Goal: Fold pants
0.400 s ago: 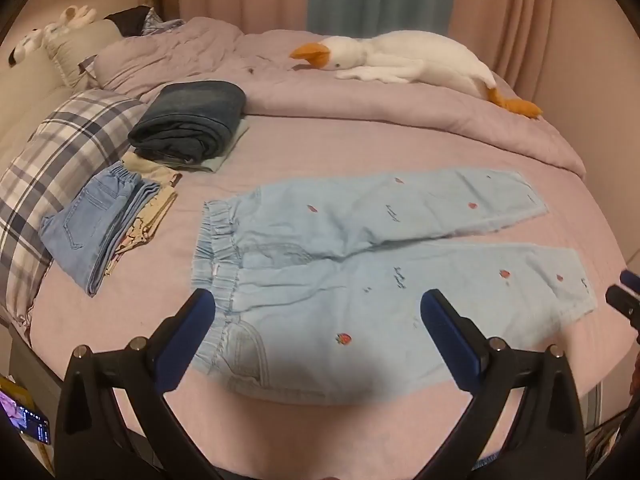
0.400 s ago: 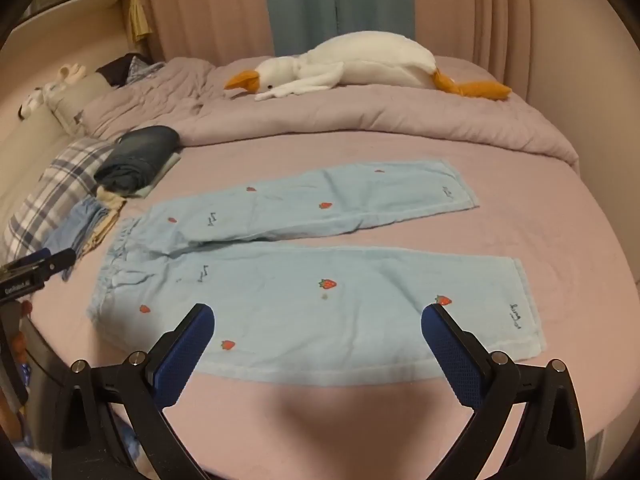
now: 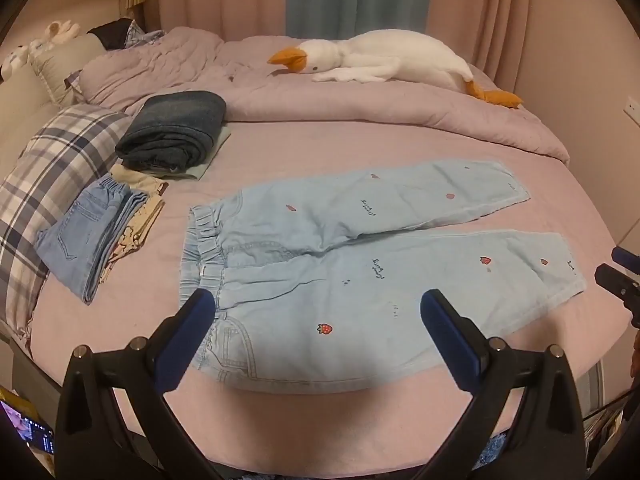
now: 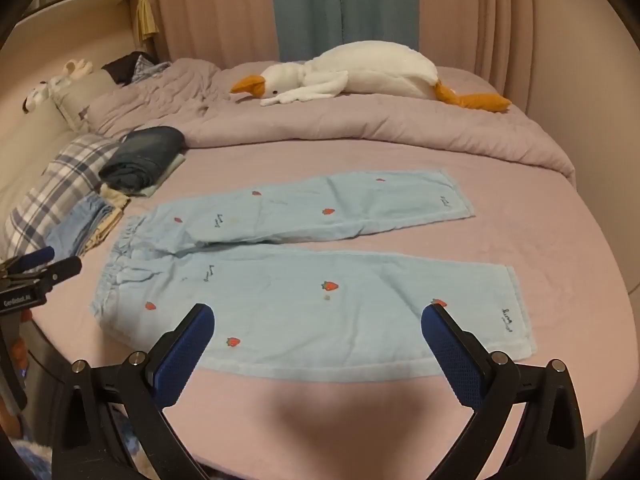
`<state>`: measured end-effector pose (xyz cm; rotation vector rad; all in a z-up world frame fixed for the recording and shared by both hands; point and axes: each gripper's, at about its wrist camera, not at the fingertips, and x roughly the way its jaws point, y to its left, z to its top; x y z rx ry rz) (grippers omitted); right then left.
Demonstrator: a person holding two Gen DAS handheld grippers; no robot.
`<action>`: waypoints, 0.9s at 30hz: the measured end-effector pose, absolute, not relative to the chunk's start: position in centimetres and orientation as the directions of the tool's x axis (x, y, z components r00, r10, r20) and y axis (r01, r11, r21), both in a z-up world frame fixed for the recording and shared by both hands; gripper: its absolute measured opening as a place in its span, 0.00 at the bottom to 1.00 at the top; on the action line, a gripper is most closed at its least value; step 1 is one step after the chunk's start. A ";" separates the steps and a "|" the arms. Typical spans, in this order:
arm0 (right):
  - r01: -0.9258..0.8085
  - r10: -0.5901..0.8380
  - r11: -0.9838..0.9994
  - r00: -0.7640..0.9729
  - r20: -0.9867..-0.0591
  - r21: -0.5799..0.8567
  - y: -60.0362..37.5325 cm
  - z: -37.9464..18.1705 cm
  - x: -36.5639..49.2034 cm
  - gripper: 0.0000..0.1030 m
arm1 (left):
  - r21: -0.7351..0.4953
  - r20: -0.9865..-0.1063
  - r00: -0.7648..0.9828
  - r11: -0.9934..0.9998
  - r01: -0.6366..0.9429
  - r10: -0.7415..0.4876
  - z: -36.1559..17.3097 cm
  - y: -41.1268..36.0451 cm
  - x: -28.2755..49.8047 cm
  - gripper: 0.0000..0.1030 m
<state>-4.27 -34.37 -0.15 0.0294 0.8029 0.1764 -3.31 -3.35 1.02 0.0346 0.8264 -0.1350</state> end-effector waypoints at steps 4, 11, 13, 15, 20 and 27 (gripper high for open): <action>-0.156 0.176 0.983 0.682 -0.710 0.094 -34.7 0.1 -4.2 1.00 | -0.018 -0.731 0.673 0.990 0.139 -0.108 1.3 -3.4 -3.3 1.00; -0.163 0.184 0.982 0.679 -0.710 0.098 -34.9 0.6 -4.2 1.00 | -0.006 -0.732 0.673 0.988 0.152 -0.108 1.3 -3.7 -3.4 1.00; -0.163 0.186 0.981 0.678 -0.712 0.101 -34.9 0.8 -4.3 1.00 | -0.005 -0.730 0.675 0.988 0.156 -0.110 1.3 -3.8 -3.5 1.00; -0.164 0.186 0.981 0.678 -0.711 0.101 -35.0 0.8 -4.3 1.00 | -0.006 -0.729 0.675 0.987 0.159 -0.113 1.4 -3.9 -3.5 1.00; -0.160 0.184 0.982 0.678 -0.712 0.100 -35.0 0.6 -4.4 1.00 | 0.006 -0.723 0.682 0.986 0.165 -0.109 1.5 -4.3 -3.7 1.00; -0.161 0.184 0.982 0.679 -0.711 0.100 -35.0 0.7 -4.4 1.00 | 0.000 -0.724 0.680 0.986 0.167 -0.115 1.5 -4.3 -3.7 1.00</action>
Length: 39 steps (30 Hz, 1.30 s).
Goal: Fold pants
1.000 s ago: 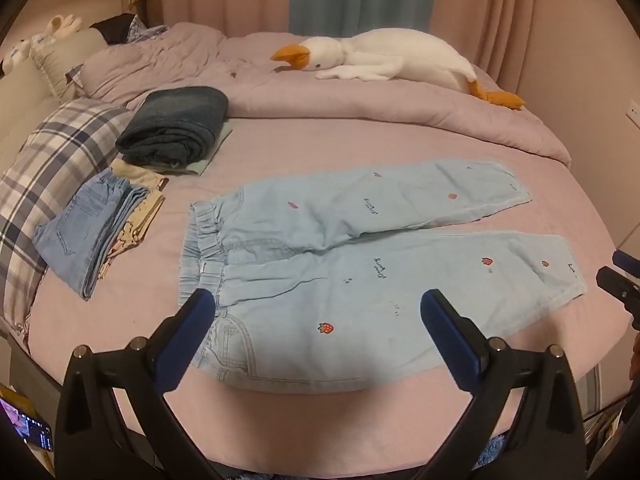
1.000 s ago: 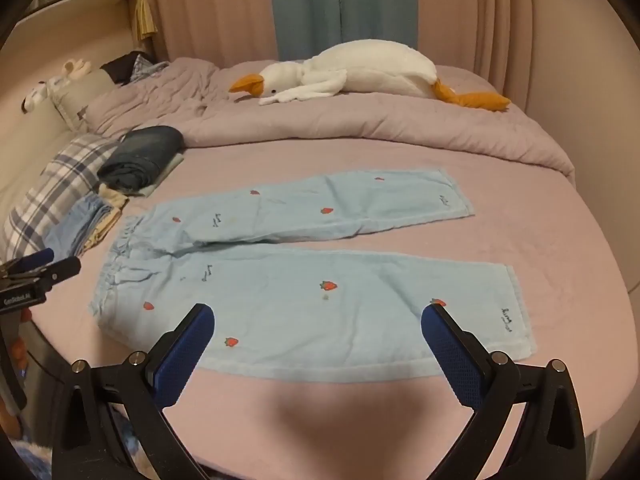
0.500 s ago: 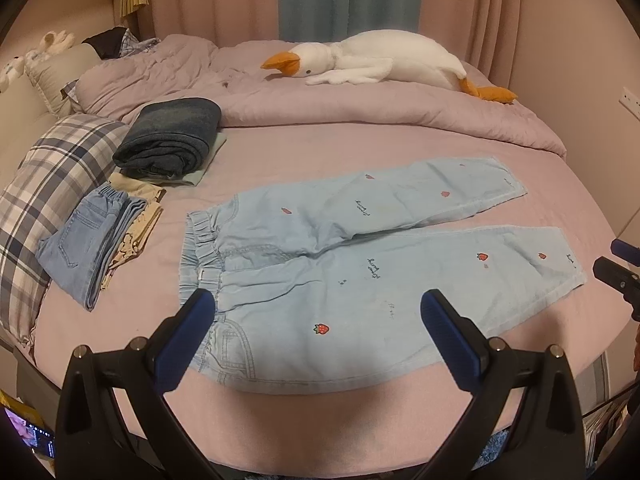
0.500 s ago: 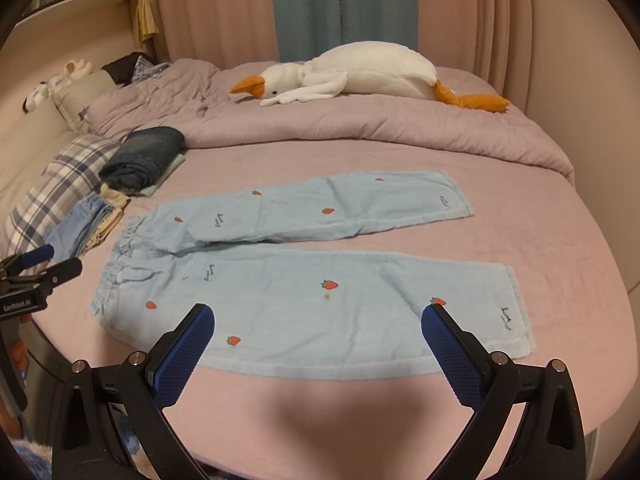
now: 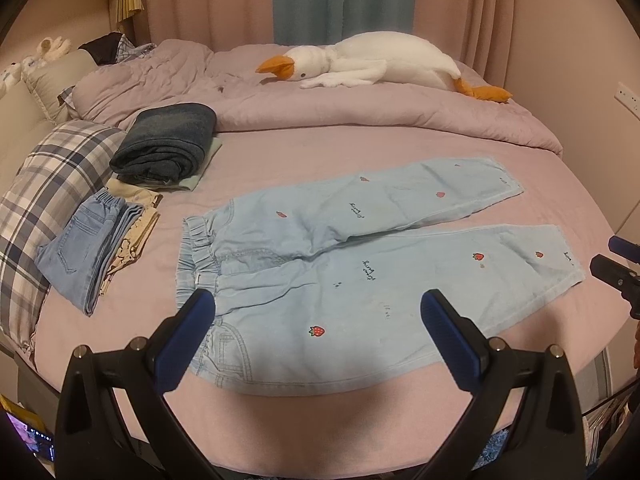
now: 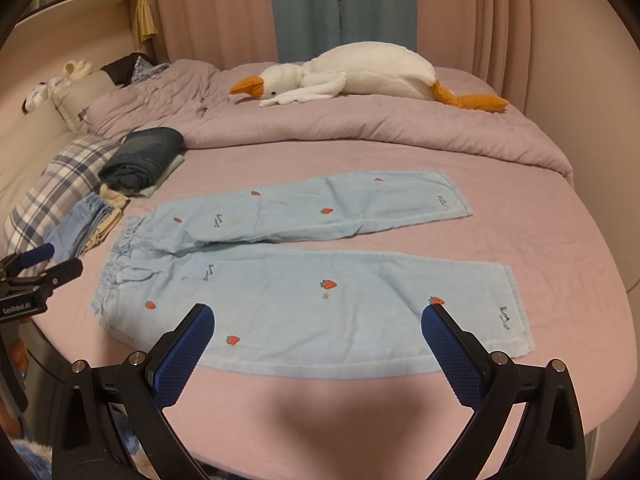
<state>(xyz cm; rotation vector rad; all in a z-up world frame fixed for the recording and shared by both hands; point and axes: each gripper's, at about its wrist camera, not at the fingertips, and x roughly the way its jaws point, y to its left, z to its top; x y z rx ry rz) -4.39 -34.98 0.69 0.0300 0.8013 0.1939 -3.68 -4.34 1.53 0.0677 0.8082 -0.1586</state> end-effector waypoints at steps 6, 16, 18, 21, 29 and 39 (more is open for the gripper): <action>-0.157 0.182 0.982 0.679 -0.711 0.101 -35.1 0.7 -4.4 1.00 | -0.002 -0.725 0.678 0.986 0.169 -0.118 1.6 -4.4 -3.7 1.00; -0.156 0.180 0.983 0.681 -0.710 0.100 -35.2 0.8 -4.4 1.00 | -0.004 -0.725 0.678 0.985 0.171 -0.121 1.4 -4.8 -3.6 1.00; -0.156 0.180 0.983 0.681 -0.710 0.099 -35.3 0.7 -4.4 1.00 | -0.004 -0.726 0.676 0.985 0.172 -0.121 1.4 -4.8 -3.6 1.00; -0.156 0.180 0.983 0.681 -0.709 0.100 -35.3 0.7 -4.4 1.00 | -0.003 -0.727 0.676 0.985 0.174 -0.122 1.3 -4.8 -3.7 1.00; -0.154 0.180 0.983 0.682 -0.709 0.101 -35.4 0.7 -4.5 1.00 | -0.004 -0.727 0.676 0.985 0.173 -0.122 1.4 -4.8 -3.7 1.00; -0.154 0.178 0.983 0.682 -0.709 0.099 -35.3 0.7 -4.5 1.00 | -0.004 -0.729 0.673 0.984 0.176 -0.123 1.2 -5.2 -3.7 1.00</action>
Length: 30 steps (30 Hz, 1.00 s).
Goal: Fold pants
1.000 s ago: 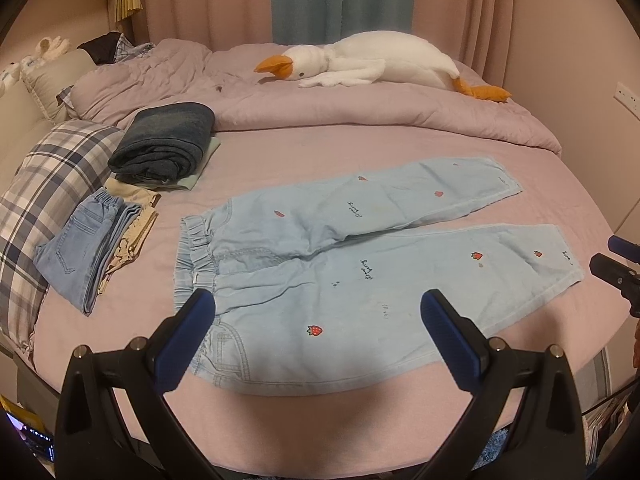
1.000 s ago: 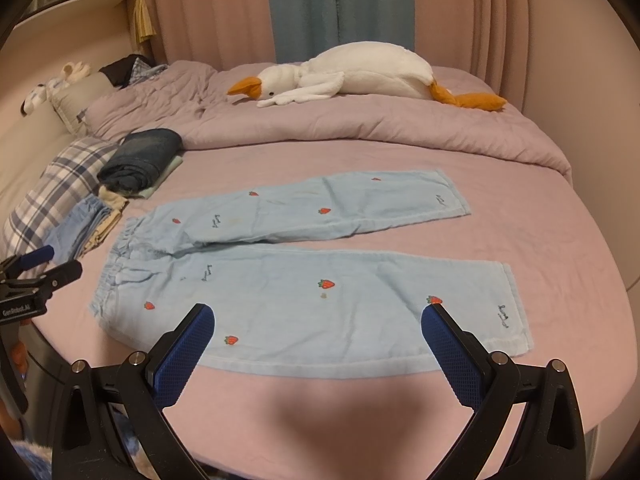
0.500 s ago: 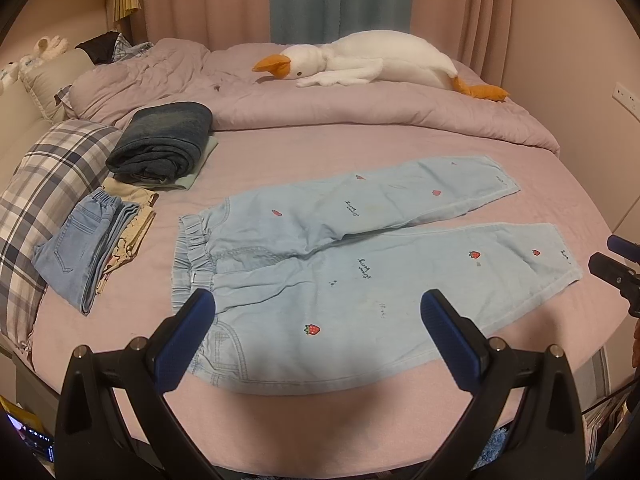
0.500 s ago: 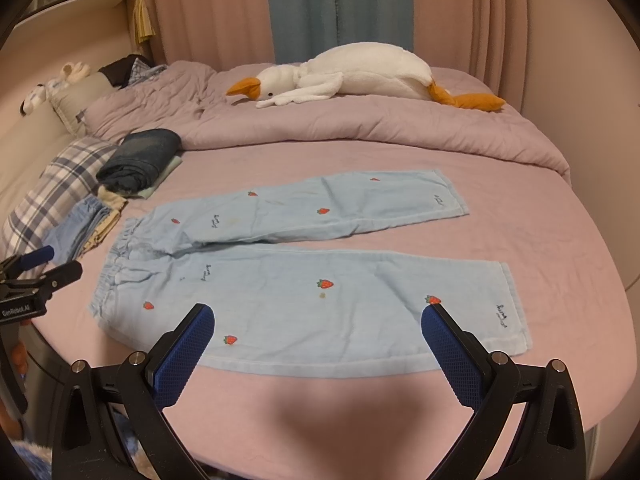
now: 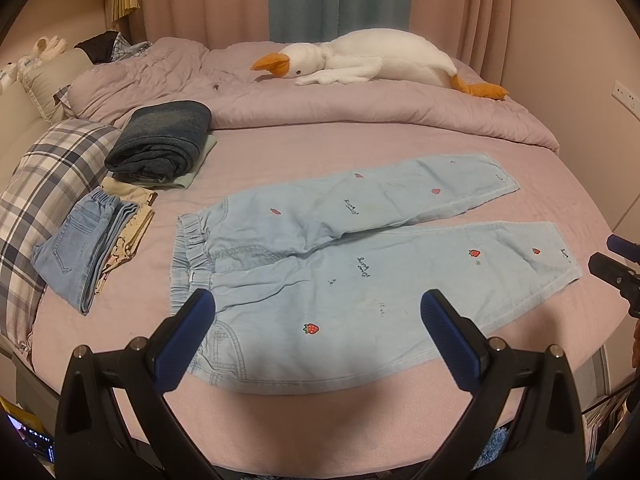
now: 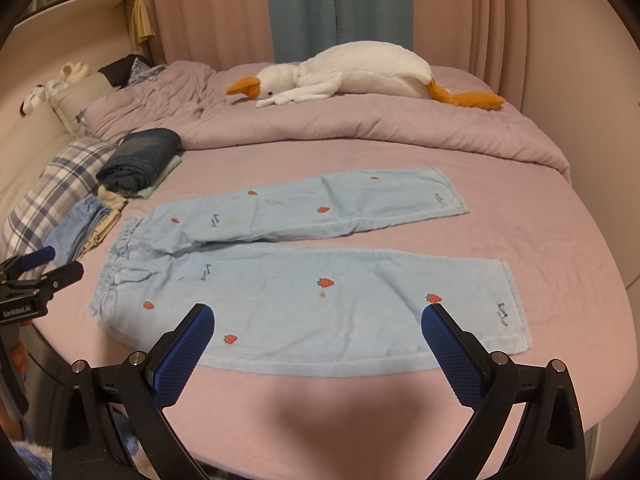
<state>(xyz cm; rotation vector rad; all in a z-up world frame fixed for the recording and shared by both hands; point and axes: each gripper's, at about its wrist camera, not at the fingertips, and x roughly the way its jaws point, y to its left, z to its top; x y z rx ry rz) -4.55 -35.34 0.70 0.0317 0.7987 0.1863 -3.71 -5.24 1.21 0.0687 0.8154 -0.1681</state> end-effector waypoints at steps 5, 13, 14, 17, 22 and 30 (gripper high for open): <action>-0.154 0.178 0.983 0.682 -0.709 0.100 -35.3 0.7 -4.6 1.00 | -0.004 -0.731 0.672 0.985 0.173 -0.121 1.2 -5.1 -3.7 1.00; -0.153 0.178 0.983 0.682 -0.709 0.099 -35.3 0.7 -4.5 1.00 | -0.004 -0.732 0.670 0.984 0.179 -0.125 1.2 -5.0 -3.7 1.00; -0.153 0.178 0.983 0.682 -0.709 0.100 -35.3 0.7 -4.5 1.00 | -0.004 -0.732 0.669 0.984 0.179 -0.125 1.3 -4.9 -3.7 1.00; -0.153 0.178 0.983 0.682 -0.709 0.100 -35.4 0.7 -4.5 1.00 | -0.005 -0.733 0.668 0.984 0.180 -0.126 1.3 -4.9 -3.6 1.00; -0.149 0.172 0.984 0.682 -0.711 0.095 -35.6 0.5 -4.5 1.00 | -0.004 -0.736 0.665 0.983 0.181 -0.125 1.2 -4.9 -3.4 1.00; -0.145 0.152 0.987 0.676 -0.721 0.073 -35.3 -0.1 -4.3 1.00 | -0.058 -0.756 0.637 0.986 0.158 -0.147 -0.4 -4.3 -2.4 1.00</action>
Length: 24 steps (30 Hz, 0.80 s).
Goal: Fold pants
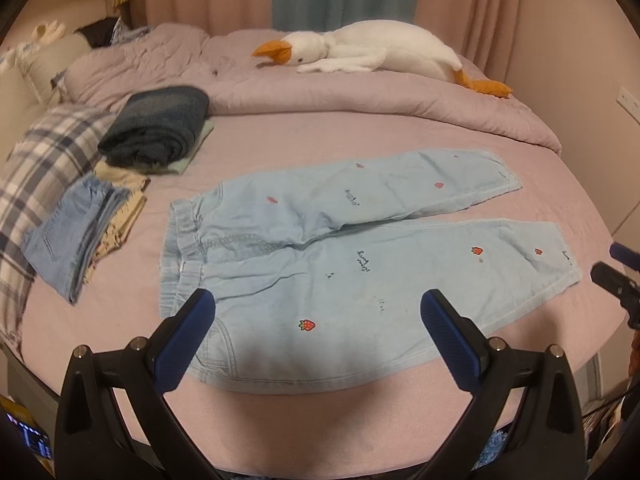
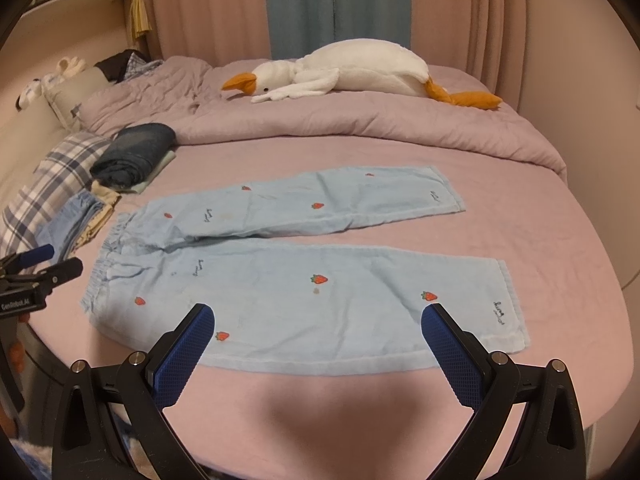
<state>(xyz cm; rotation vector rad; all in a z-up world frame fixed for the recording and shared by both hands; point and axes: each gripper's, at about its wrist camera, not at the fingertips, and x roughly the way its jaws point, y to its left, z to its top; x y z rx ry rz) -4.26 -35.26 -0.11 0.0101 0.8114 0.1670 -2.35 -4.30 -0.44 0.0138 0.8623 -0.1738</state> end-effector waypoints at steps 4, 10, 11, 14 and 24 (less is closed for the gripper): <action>-0.183 0.168 0.981 0.675 -0.719 0.057 -34.3 -1.4 -4.0 1.00 | -0.166 -0.770 0.607 0.980 0.105 -0.196 -2.7 -2.7 -1.1 1.00; -0.329 0.218 0.944 0.635 -0.741 -0.005 -30.3 -5.9 -3.6 1.00 | -0.321 -0.795 0.572 0.939 -0.119 -0.200 -6.9 2.9 -0.3 1.00; -0.366 0.226 0.930 0.631 -0.742 -0.027 -29.1 -6.9 -3.7 1.00 | -0.340 -0.808 0.554 0.926 -0.164 -0.199 -7.9 4.1 -0.3 1.00; -0.475 0.245 0.872 0.631 -0.737 -0.116 -25.9 -9.1 -4.1 1.00 | -0.384 -0.822 0.529 0.890 -0.246 -0.209 -10.2 6.4 -0.9 0.99; -0.708 0.309 0.636 0.599 -0.739 -0.307 -18.1 -14.1 -5.5 0.81 | -0.430 -0.817 0.547 0.822 -0.372 -0.180 -13.6 9.6 -0.7 0.83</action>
